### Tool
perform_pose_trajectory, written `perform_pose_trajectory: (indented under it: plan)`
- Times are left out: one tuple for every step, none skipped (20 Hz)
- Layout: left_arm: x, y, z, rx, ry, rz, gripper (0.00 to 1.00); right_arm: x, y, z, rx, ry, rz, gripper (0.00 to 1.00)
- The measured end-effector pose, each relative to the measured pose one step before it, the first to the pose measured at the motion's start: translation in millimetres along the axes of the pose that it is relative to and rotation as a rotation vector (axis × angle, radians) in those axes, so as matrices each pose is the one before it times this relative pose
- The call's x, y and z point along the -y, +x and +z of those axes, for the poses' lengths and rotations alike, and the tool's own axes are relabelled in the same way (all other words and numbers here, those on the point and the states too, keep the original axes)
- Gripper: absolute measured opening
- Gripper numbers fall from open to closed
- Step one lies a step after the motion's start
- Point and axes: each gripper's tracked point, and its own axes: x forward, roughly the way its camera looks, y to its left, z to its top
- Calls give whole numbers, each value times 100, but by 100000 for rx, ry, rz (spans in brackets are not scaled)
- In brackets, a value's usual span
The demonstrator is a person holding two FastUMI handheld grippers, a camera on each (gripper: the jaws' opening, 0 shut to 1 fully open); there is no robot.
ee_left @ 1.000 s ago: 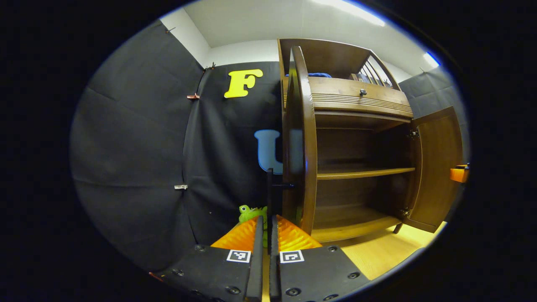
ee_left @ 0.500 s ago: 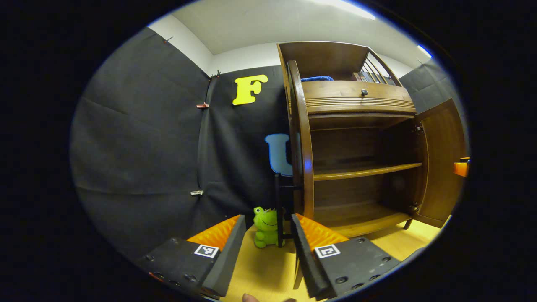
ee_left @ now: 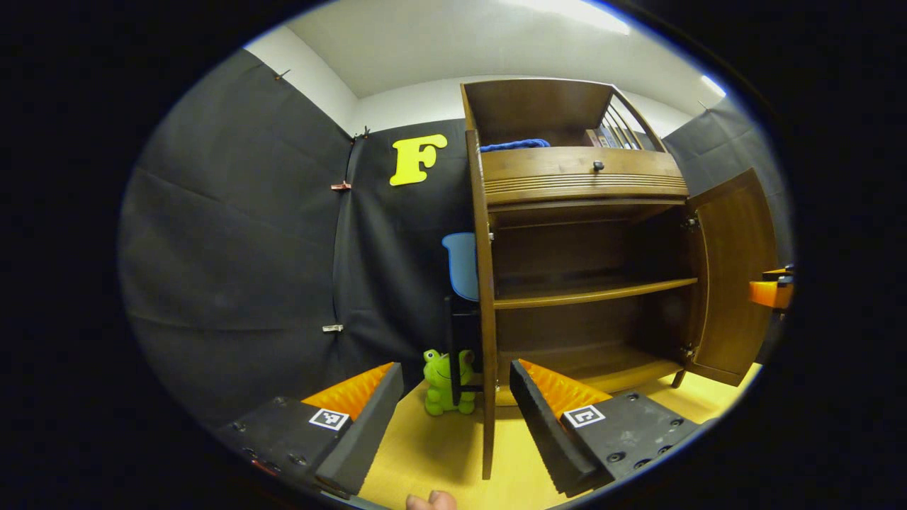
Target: Open the right door of the double-door shoe cabinet with the right hand, and open the left door with the left hand.
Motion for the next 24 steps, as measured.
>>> perform_pose_trajectory:
  plan:
    - [654,18,133,34,91,-982,96,-22,-22,-8,51,199,288,99]
    - [895,-96,50,-50,283,-1481,94,-53,16,-17,-28,316,291,99]
    - [833,121,139,-48,328,-1377,96,-61,42,40,75,248,264,99]
    - [818,94,49,-47,294,-1425,96,-8,-19,15,110,94,170,99]
    - [780,172,78,-155,242,-1249,96,4,26,64,143,-63,106,99]
    - [832,270,31,-308,318,-1248,96,25,-72,149,382,-84,-7,99]
    - [664,295,58,-400,108,-708,94,-31,-33,221,564,-93,-183,99]
    - [619,169,63,-168,-81,-578,97,0,-86,124,656,-105,-161,100]
    - [697,235,90,-141,-157,-809,99,-14,12,161,426,-84,-119,99]
    - [642,265,99,24,-242,-649,99,-6,-30,169,473,43,33,99]
    - [561,224,172,43,-252,-435,92,45,43,194,454,204,-102,99]
    - [560,194,138,226,-245,-445,95,82,151,135,299,18,67,99]
    - [555,234,305,430,-366,-445,97,228,305,103,129,-163,-57,99]
    - [687,128,322,507,-607,-775,99,98,182,-48,-63,-52,-152,100]
    - [442,97,339,691,-655,-438,99,-10,4,-139,-176,72,48,99]
    - [519,91,271,914,-893,-447,99,46,114,-123,-194,261,39,100]
    - [631,74,327,886,-783,-786,99,35,45,-133,-231,107,58,99]
    - [629,-19,181,838,-684,-847,99,19,125,-141,-348,-43,66,99]
    - [543,139,201,571,-320,-707,96,81,54,-141,-309,-201,232,99]
    - [426,14,14,404,153,-338,96,88,148,-19,-79,-99,-19,99]
    - [271,17,100,145,382,14,96,70,63,26,58,-25,72,99]
    - [238,16,8,388,275,285,96,-39,106,102,238,70,252,100]
    - [235,111,84,271,-17,407,96,-26,73,65,275,-76,145,100]
    - [235,59,59,202,-189,377,96,5,118,127,387,-315,86,100]
